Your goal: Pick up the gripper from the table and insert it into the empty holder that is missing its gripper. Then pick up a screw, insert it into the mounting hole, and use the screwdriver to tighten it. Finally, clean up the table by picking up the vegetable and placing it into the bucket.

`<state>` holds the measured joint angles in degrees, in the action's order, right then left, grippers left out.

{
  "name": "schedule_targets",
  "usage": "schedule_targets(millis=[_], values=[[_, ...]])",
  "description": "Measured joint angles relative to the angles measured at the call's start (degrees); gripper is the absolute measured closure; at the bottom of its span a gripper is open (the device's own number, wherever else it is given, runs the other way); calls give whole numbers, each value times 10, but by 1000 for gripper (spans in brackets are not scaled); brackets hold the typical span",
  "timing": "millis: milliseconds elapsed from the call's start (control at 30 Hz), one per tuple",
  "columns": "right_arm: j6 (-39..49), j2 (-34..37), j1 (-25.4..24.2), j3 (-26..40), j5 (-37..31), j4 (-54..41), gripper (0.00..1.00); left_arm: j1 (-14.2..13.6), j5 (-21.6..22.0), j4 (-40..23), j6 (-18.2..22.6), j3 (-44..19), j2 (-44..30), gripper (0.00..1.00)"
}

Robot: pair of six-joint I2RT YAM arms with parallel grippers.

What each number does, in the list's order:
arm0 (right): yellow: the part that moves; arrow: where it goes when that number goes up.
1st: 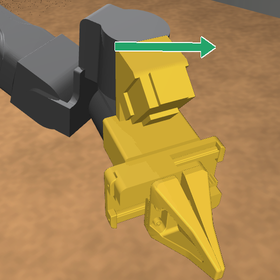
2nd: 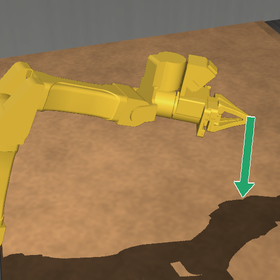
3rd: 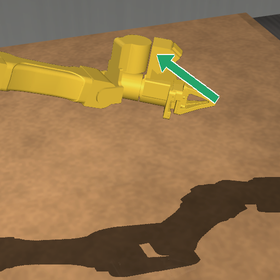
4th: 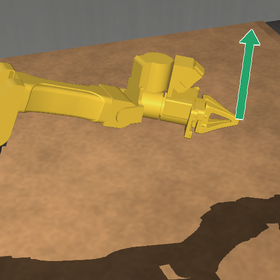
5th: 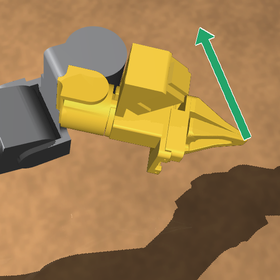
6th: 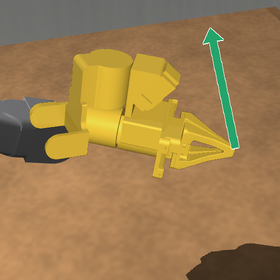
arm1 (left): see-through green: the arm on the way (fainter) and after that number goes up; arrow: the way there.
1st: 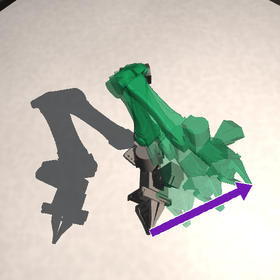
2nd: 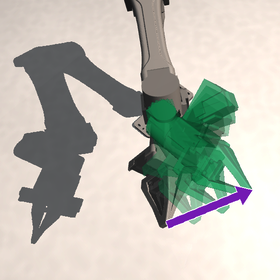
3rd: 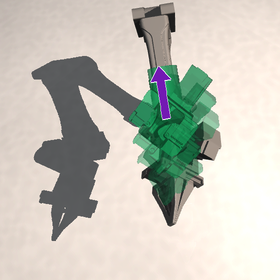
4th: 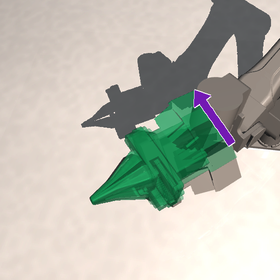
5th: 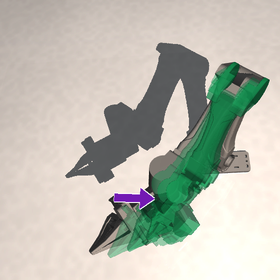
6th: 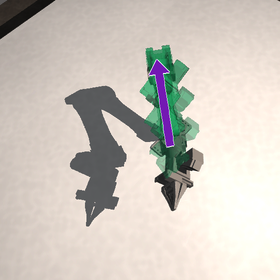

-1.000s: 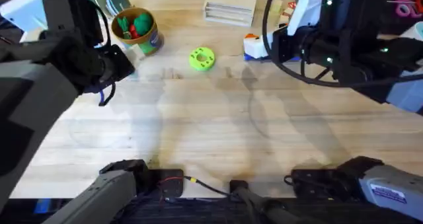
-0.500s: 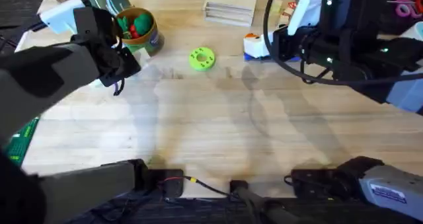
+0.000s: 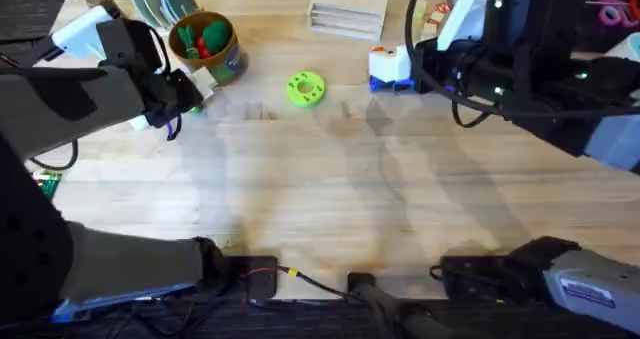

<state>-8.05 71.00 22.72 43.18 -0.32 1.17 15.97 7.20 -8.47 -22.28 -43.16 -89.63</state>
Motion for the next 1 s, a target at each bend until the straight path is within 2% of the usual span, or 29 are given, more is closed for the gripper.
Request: schedule_targets(millis=[67,233,400,533,1000], values=[[-1,0,0,0,0,0,9,0,-2,8,2,0,0,7],[-4,0,0,0,0,0,9,0,-6,14,4,0,-12,136],[-5,0,0,0,0,0,9,0,0,16,4,0,-21,180],[-5,0,0,0,0,0,9,0,3,19,5,0,-22,262],[-5,0,0,0,0,0,9,0,-1,31,4,0,-27,862]])
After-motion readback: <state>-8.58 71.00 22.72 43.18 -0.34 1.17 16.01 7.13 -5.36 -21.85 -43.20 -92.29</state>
